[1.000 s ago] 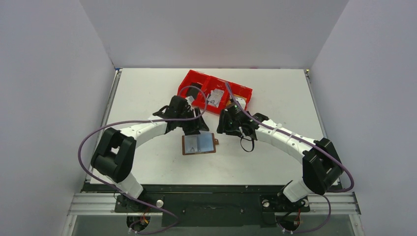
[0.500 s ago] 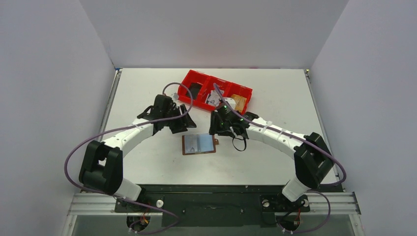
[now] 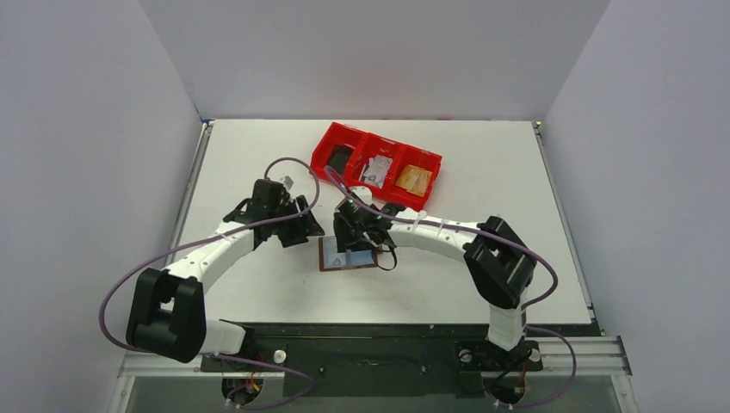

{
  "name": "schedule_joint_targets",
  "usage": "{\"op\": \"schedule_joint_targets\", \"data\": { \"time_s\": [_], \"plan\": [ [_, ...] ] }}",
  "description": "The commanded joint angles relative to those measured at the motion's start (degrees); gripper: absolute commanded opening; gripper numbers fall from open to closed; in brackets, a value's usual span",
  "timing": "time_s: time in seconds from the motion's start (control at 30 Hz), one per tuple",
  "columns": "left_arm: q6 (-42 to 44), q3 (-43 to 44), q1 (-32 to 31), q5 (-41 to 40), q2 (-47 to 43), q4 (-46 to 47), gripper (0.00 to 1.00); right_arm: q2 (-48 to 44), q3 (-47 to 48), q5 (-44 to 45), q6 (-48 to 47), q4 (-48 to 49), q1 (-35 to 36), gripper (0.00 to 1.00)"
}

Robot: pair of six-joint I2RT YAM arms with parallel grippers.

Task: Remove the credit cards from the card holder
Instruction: Remove the credit card from the card holder.

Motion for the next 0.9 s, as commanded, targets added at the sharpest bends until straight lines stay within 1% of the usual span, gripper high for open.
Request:
{"op": "schedule_joint_targets", "data": {
  "time_s": [0.0, 0.3, 0.47, 0.57, 0.7, 0.87],
  "plan": [
    [1.57, -1.12, 1.66, -1.67, -2.62, -0.91, 0.54, 2.31, 4.49, 1.18, -0.48, -0.01, 1.23, 0.53],
    [1.46, -3.29, 2.09, -0.50, -2.68, 0.17, 0.53, 5.79, 6.11, -0.58, 0.20, 0.66, 1.66, 0.52],
    [1.46, -3.58, 2.09, 0.33, -1.93, 1.00, 0.49, 6.02, 4.29, -4.58, 1.87, 3.99, 0.70, 0.49],
    [1.33, -3.70, 2.03, 0.94, -1.07, 1.54, 0.44, 5.19, 1.39, -7.63, 3.43, 7.84, -0.90, 0.47],
    [0.92, -4.03, 1.89, 2.43, 0.15, 2.98, 0.35, 4.44, -1.33, -9.72, 4.84, 10.64, -2.69, 0.46],
    [0.02, -3.92, 1.19, 3.73, 2.30, 4.96, 0.22, 3.98, -5.26, -13.08, 7.22, 14.85, -4.55, 0.45]
  ]
}}
